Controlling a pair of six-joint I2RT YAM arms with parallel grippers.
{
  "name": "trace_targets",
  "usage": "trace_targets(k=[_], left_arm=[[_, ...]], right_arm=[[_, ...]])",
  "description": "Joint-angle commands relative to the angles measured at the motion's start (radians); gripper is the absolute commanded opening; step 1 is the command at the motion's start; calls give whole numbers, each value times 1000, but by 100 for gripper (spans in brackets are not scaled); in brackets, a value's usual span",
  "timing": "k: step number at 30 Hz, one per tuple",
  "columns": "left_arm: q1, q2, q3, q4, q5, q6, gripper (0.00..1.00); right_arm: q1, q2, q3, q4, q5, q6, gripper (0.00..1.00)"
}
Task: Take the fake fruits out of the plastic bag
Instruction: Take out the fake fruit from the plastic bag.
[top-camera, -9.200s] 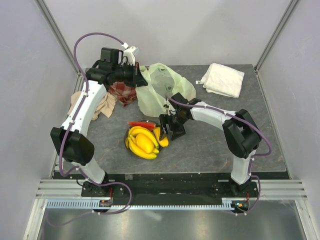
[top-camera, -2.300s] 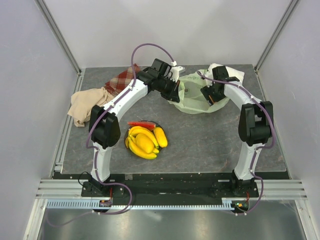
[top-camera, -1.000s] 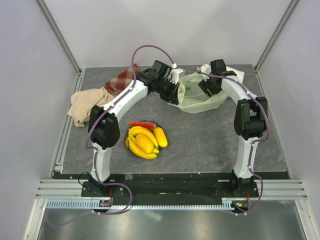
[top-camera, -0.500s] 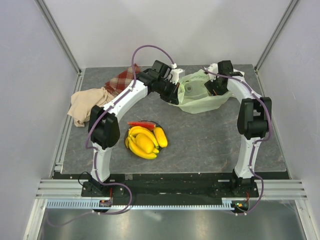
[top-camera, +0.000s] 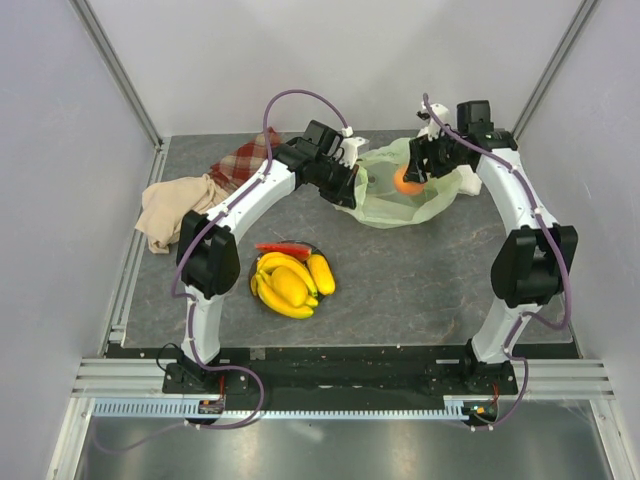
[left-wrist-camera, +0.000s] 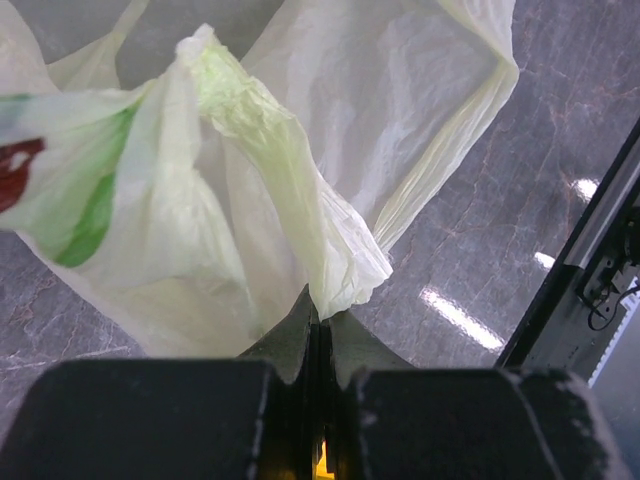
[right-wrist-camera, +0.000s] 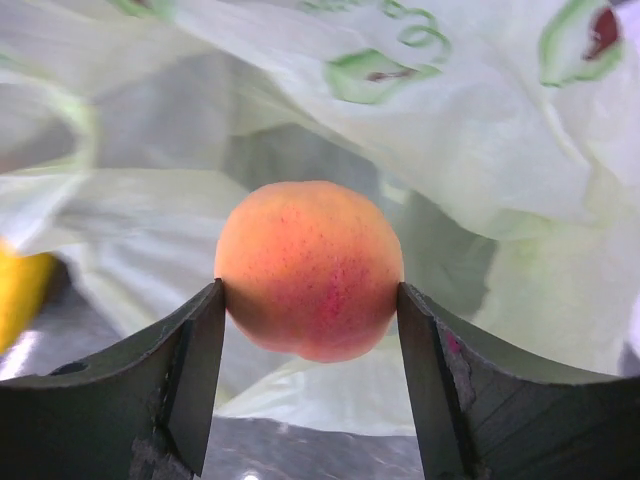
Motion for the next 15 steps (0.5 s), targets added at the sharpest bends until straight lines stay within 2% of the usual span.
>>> trace_targets(k=[1, 6, 10, 15], left_arm=[[-6, -20, 22, 7, -63, 45, 2], [-6, -31, -4, 5, -107, 52, 2], [10, -14, 0, 7, -115, 31, 2], [57, 25, 57, 3, -47, -15, 1]], right_arm=[[-9, -34, -50, -20, -243, 125, 47], [-15, -49, 36, -64, -276, 128, 43], [-14, -66, 237, -193, -299, 62, 42], [29, -147, 260, -268, -349, 47, 41]])
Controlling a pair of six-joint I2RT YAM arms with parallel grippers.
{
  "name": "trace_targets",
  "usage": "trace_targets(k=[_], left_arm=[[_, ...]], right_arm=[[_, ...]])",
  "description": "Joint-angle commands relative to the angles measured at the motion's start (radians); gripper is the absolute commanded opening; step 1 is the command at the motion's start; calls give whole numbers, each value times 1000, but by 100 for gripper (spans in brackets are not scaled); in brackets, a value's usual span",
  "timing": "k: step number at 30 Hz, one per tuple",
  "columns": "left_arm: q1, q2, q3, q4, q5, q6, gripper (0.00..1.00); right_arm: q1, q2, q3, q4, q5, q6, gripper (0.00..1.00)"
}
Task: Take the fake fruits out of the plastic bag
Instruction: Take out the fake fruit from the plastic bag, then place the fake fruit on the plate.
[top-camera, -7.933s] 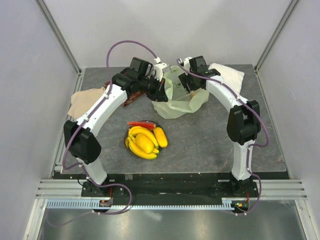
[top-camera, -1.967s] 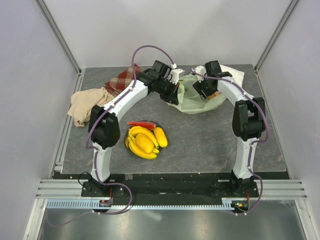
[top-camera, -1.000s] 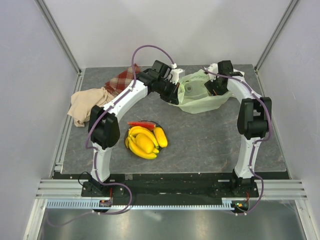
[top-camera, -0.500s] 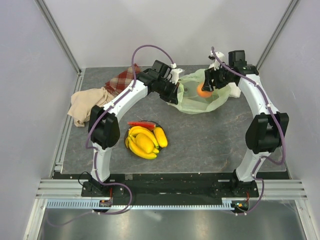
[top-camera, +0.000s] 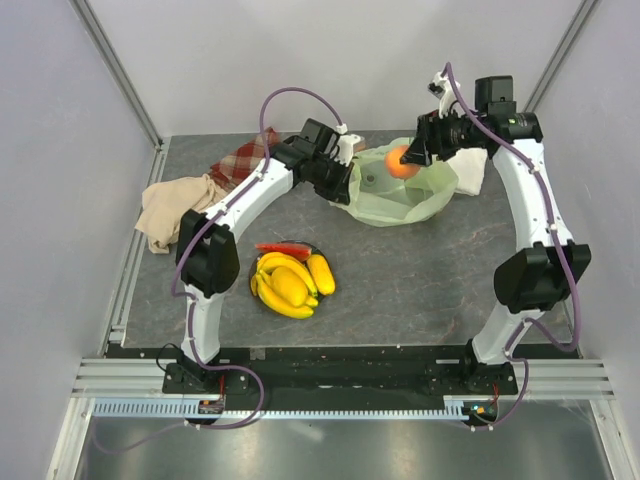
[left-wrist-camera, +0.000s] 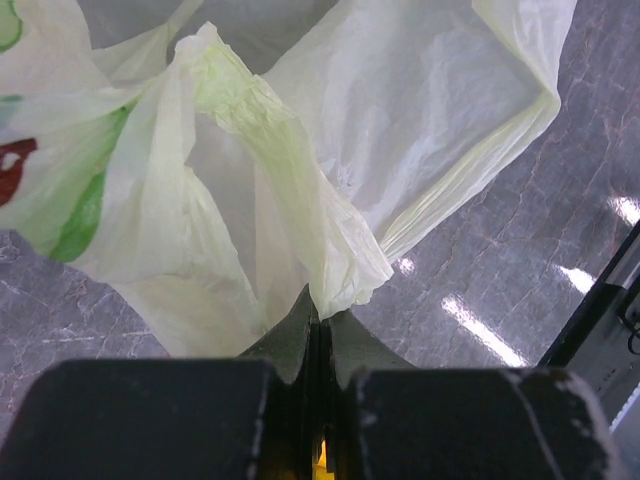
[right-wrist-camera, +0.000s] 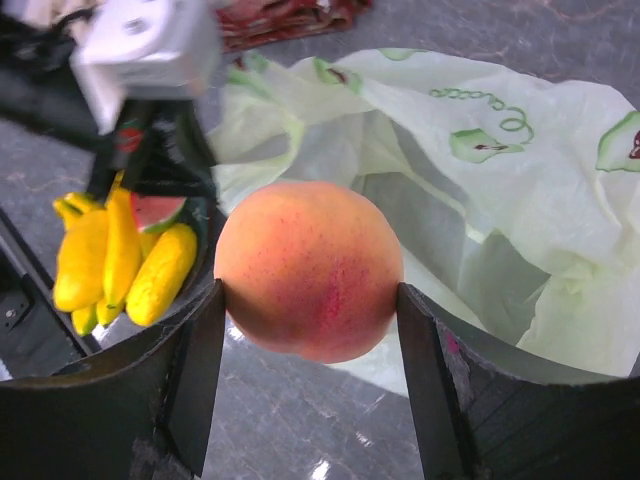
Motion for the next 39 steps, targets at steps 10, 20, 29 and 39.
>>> trace_targets(k=[10, 20, 29, 39], left_arm=[[122, 71, 143, 7, 272, -122, 2], [173, -34, 72, 19, 305, -189, 3], [203, -139, -21, 22, 272, -162, 3], [202, -166, -54, 17, 237, -126, 2]], right_arm=[[447, -253, -138, -81, 106, -225, 41], [721, -86, -132, -3, 165, -210, 40], [722, 15, -155, 43, 208, -190, 40], [724, 34, -229, 98, 191, -191, 40]])
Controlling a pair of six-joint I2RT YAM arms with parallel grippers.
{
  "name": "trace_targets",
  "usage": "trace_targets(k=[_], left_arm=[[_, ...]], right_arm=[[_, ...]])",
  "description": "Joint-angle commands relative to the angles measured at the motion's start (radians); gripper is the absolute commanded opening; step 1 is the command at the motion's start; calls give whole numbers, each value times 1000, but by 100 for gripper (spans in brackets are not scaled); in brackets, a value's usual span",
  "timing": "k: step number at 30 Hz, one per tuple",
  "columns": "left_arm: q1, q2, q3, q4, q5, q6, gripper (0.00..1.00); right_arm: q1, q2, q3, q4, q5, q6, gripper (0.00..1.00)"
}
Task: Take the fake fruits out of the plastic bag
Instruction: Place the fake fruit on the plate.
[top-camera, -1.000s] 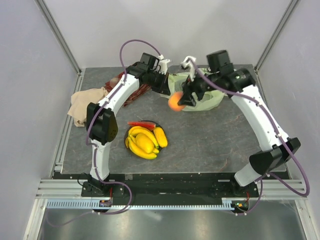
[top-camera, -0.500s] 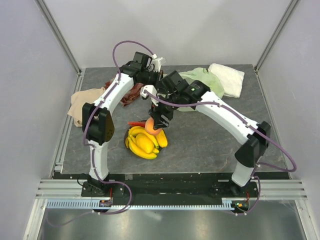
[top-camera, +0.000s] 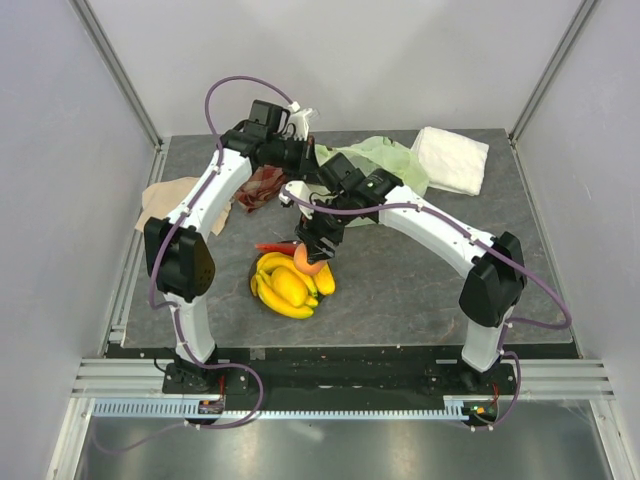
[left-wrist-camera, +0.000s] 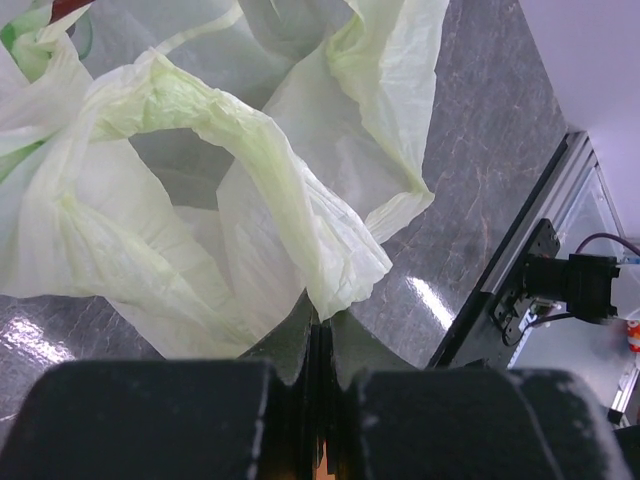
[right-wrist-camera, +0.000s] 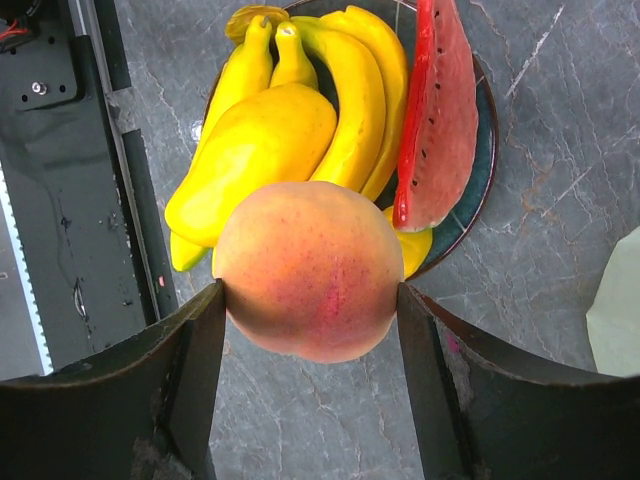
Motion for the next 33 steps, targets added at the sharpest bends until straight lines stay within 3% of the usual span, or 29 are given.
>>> trace_targets(k=[1, 33], left_arm=[[1, -40, -9, 14, -24, 23, 2], [-1, -43, -42, 13, -22, 37, 2]], right_arm=[[2, 12, -10, 54, 8, -7, 41], [2, 75, -22, 58, -21, 31, 51]])
